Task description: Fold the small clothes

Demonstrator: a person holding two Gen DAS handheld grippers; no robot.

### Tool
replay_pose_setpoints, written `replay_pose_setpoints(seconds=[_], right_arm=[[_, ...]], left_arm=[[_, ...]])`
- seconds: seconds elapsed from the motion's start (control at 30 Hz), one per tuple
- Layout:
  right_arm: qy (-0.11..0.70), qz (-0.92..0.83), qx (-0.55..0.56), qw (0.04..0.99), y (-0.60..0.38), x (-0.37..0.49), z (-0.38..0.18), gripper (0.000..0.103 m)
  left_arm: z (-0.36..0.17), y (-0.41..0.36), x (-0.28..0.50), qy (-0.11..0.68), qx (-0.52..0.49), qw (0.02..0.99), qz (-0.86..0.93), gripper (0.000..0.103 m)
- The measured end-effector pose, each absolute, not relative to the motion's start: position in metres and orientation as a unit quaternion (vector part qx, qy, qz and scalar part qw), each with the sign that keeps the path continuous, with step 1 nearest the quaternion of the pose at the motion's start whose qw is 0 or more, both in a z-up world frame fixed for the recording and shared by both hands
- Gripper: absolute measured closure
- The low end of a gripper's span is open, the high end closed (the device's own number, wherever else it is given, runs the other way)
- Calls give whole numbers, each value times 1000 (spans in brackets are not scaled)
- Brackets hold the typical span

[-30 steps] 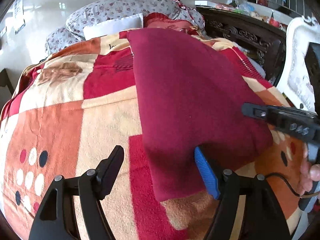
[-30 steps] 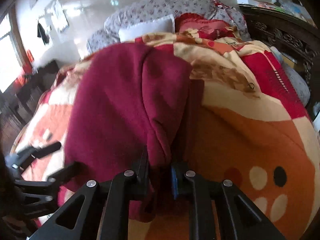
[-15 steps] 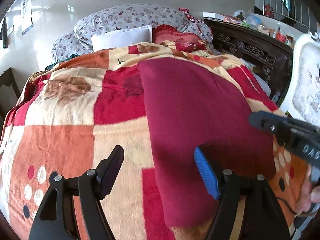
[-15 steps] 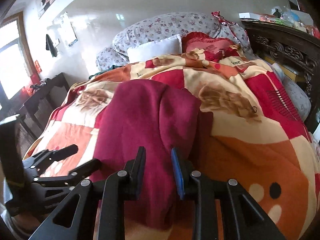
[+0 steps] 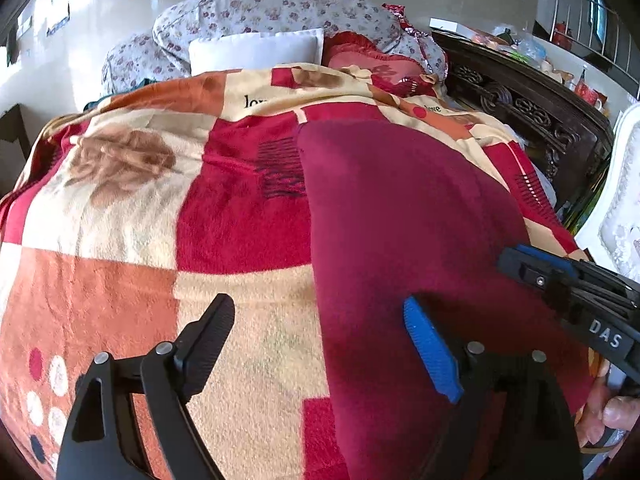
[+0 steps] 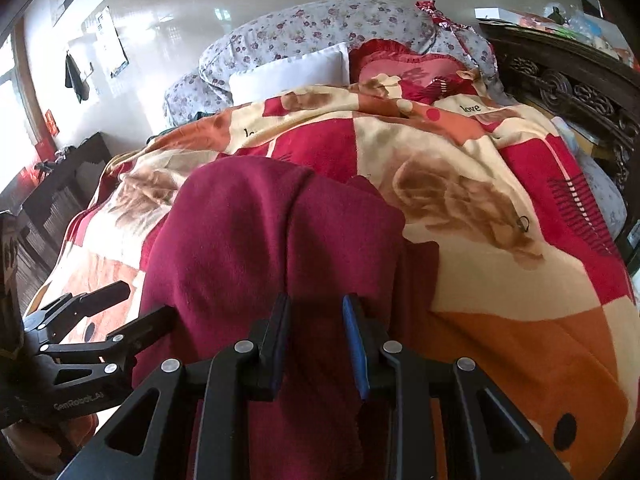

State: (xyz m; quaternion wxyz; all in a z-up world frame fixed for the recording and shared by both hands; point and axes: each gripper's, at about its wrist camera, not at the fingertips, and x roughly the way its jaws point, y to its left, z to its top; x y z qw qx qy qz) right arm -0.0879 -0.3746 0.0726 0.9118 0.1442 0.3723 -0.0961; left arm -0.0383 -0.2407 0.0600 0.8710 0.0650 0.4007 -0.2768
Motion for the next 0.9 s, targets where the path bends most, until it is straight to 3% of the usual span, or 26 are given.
replay_pose_setpoints(seconds=[0.13, 0.23, 0.27, 0.37, 0.5, 0.53, 0.57, 0.63, 0.9], right_arm=[[354, -95, 144, 919, -364, -116, 87, 71], [351, -106, 126, 922, -352, -136, 87, 51], [362, -116, 117, 917, -350, -139, 79, 49], [388, -109, 136, 905, -355, -134, 53, 49], [349, -85, 205, 910, -376, -152, 66, 48], [329, -88, 209, 917, -380, -159, 72, 36], [311, -93, 212, 922, -385, -164, 77, 17], [293, -92, 226, 924, -394, -166, 79, 4], [333, -40, 322, 885, -423, -131, 39, 4]], left_arm=[[63, -237, -45, 395, 70, 874, -275, 16], [62, -236, -47, 394, 69, 874, -275, 16], [62, -235, -47, 395, 65, 874, -274, 16], [59, -233, -47, 407, 47, 869, -276, 16], [65, -215, -54, 423, 3, 852, -309, 16], [66, -211, -56, 424, -8, 849, -314, 16], [66, -207, -57, 425, -16, 847, -318, 16], [63, -203, -59, 434, -23, 841, -323, 16], [50, -216, -55, 440, -39, 828, -347, 16]])
